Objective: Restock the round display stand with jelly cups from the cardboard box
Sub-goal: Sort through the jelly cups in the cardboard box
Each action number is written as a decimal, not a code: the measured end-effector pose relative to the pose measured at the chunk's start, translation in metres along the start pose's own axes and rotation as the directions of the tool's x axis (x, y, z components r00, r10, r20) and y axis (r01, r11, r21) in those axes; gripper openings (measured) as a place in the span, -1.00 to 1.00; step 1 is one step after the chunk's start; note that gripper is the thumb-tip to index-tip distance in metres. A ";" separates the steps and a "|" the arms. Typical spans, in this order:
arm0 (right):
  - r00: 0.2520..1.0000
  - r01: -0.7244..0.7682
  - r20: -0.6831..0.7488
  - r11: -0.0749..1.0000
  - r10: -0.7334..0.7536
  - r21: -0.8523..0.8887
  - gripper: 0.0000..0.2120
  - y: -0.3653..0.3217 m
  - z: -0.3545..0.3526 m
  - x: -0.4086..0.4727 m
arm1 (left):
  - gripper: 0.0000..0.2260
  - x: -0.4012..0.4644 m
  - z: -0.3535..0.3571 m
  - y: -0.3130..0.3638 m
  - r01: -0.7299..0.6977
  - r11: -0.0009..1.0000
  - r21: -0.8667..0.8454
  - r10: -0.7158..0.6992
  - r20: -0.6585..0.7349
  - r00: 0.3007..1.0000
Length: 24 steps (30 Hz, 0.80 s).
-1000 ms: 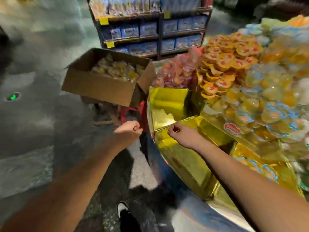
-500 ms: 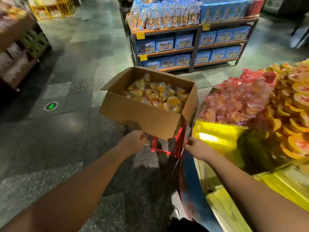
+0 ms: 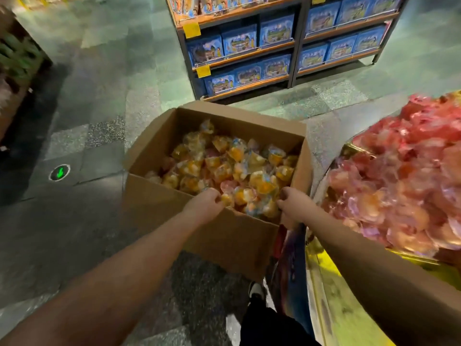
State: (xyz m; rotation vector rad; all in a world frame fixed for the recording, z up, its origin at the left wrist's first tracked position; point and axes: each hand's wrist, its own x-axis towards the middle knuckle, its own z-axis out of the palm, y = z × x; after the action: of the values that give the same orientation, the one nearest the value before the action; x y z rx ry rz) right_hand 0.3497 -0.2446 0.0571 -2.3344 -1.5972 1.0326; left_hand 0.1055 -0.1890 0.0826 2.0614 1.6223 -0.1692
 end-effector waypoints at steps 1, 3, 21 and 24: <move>1.000 -0.005 0.006 1.000 0.005 -0.005 -0.82 0.000 -0.003 0.021 | -0.88 0.018 0.002 0.003 0.005 1.000 0.001 -0.005 0.023 1.000; 0.999 -0.032 0.040 0.999 0.033 -0.015 -0.62 -0.001 -0.004 0.056 | -0.81 0.049 0.011 0.011 0.011 1.000 -0.015 -0.010 0.068 0.998; 0.980 -0.167 0.110 0.986 0.168 -0.021 -0.29 -0.001 0.047 0.157 | -0.41 0.174 0.091 0.016 -0.244 0.894 0.375 0.112 0.341 0.934; 0.976 -0.192 0.116 0.981 0.186 0.040 -0.29 0.000 0.047 0.161 | -0.46 0.176 0.099 0.014 -0.255 0.889 0.381 0.153 0.278 0.948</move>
State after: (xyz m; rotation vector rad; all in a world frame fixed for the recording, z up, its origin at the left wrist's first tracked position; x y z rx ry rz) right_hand 0.3541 -0.1181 -0.0524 -2.4723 -1.3852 1.2483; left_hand 0.1886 -0.0826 -0.0688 2.3967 1.2876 -0.7154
